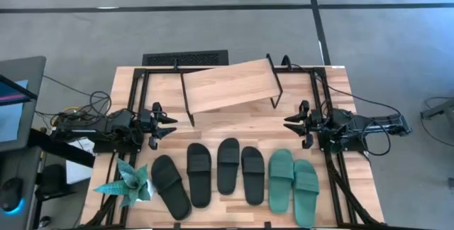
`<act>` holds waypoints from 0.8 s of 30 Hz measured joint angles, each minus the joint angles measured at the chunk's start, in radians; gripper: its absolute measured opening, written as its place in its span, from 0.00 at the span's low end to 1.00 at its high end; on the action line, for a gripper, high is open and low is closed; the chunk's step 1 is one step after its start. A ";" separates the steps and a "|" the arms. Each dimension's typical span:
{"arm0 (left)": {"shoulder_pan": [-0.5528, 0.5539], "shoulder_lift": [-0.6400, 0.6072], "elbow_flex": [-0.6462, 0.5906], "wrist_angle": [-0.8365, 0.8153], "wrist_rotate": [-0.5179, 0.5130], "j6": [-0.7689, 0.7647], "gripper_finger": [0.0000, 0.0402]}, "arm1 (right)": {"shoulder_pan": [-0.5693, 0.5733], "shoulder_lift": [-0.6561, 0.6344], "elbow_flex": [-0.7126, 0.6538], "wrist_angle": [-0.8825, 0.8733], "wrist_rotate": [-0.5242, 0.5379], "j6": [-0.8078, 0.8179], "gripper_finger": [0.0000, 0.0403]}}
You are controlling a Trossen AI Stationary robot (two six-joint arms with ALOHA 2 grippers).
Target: Pick and place slides into the shelf
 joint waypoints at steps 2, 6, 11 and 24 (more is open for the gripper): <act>0.000 0.000 0.000 0.000 0.000 0.000 0.35 | 0.000 0.000 0.000 0.000 0.000 0.000 0.24; 0.000 0.000 0.000 0.000 0.000 0.000 0.35 | 0.000 0.000 0.000 0.000 0.000 0.000 0.24; 0.000 0.000 0.000 0.000 0.000 0.000 0.35 | 0.000 0.000 0.000 0.000 0.000 0.000 0.24; 0.000 0.000 0.000 0.071 -0.053 -0.075 0.35 | 0.000 0.000 0.000 0.000 0.000 0.000 0.24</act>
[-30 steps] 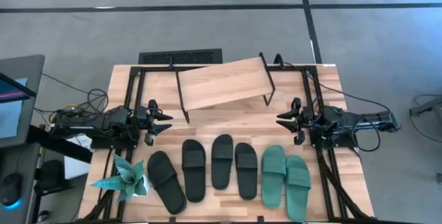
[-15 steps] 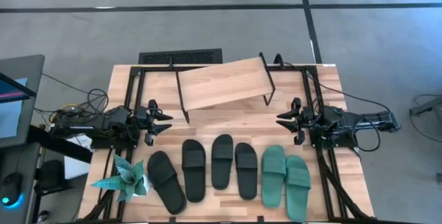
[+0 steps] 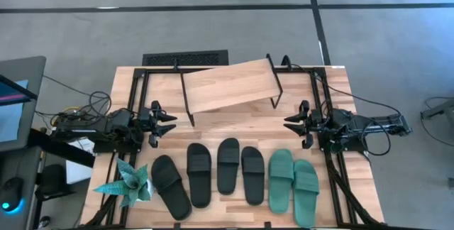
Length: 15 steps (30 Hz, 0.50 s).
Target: Pick and place slides into the shelf
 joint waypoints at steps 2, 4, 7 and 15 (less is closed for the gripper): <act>0.000 0.000 0.000 0.059 -0.010 -0.106 0.35 | 0.000 0.000 0.000 0.000 0.000 0.000 0.24; 0.000 0.000 0.000 0.145 -0.032 -0.242 0.35 | 0.000 0.000 0.000 0.000 0.000 0.000 0.24; 0.000 0.000 0.000 0.245 -0.072 -0.327 0.35 | 0.000 0.000 0.000 0.000 0.000 0.000 0.24; 0.000 0.000 0.002 0.388 -0.100 -0.343 0.35 | -0.001 0.000 0.000 0.062 0.006 0.026 0.24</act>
